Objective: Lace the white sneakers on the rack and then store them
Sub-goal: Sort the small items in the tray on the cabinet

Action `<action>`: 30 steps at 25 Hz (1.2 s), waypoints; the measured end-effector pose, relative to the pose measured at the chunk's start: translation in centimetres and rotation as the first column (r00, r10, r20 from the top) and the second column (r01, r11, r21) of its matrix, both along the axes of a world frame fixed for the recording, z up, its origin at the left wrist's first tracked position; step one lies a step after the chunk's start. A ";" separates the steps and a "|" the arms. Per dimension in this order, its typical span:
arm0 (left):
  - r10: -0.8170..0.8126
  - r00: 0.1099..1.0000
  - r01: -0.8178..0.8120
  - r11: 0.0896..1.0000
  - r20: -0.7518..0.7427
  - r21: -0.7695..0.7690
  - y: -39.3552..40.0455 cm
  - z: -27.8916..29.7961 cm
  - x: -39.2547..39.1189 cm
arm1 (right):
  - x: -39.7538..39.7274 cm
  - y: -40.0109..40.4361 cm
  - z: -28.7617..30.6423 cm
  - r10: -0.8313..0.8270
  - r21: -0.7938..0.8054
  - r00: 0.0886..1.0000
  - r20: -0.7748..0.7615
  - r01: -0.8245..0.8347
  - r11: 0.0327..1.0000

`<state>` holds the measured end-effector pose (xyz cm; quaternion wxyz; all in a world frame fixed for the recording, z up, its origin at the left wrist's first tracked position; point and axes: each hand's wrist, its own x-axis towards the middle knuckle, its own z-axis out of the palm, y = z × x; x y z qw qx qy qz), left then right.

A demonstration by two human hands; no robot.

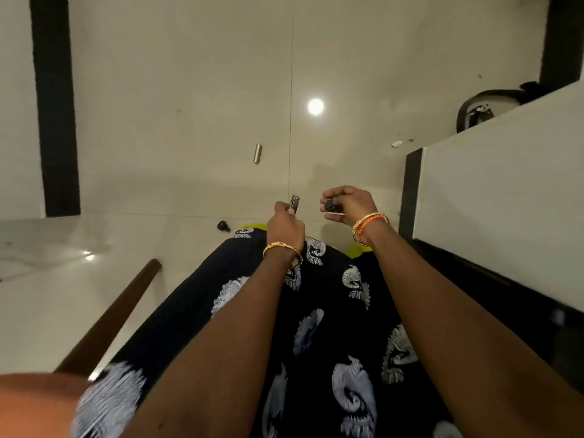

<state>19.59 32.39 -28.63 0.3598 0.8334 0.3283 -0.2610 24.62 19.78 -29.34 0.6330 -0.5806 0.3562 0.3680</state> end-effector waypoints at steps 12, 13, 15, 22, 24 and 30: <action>-0.602 0.797 0.596 0.774 0.040 -0.215 -6.7 18.5 -6.5 | -16.3 -6.0 17.4 -0.498 0.061 0.857 -0.135 0.509 0.859; -0.640 0.768 0.629 0.740 0.042 -0.237 -7.5 19.1 -7.6 | -17.9 -6.6 18.2 -0.550 0.049 0.828 -0.108 0.557 0.829; -0.678 0.731 0.670 0.693 0.077 -0.265 -9.5 20.5 -9.8 | -21.4 -8.1 19.9 -0.677 0.043 0.734 -0.051 0.679 0.733; -0.783 0.607 0.720 0.470 0.135 -0.511 -19.1 27.4 -18.9 | -35.0 -14.3 28.2 -0.993 0.137 0.031 0.118 0.989 0.047; -0.816 0.557 0.734 0.395 0.156 -0.553 -22.6 29.3 -21.4 | -39.3 -15.9 30.1 -0.973 0.153 -0.169 0.160 0.978 -0.144; -0.949 0.177 0.884 0.037 0.260 -0.466 -31.6 31.5 -31.8 | -53.0 -19.4 33.6 -0.801 -0.057 -0.426 0.421 0.868 -0.492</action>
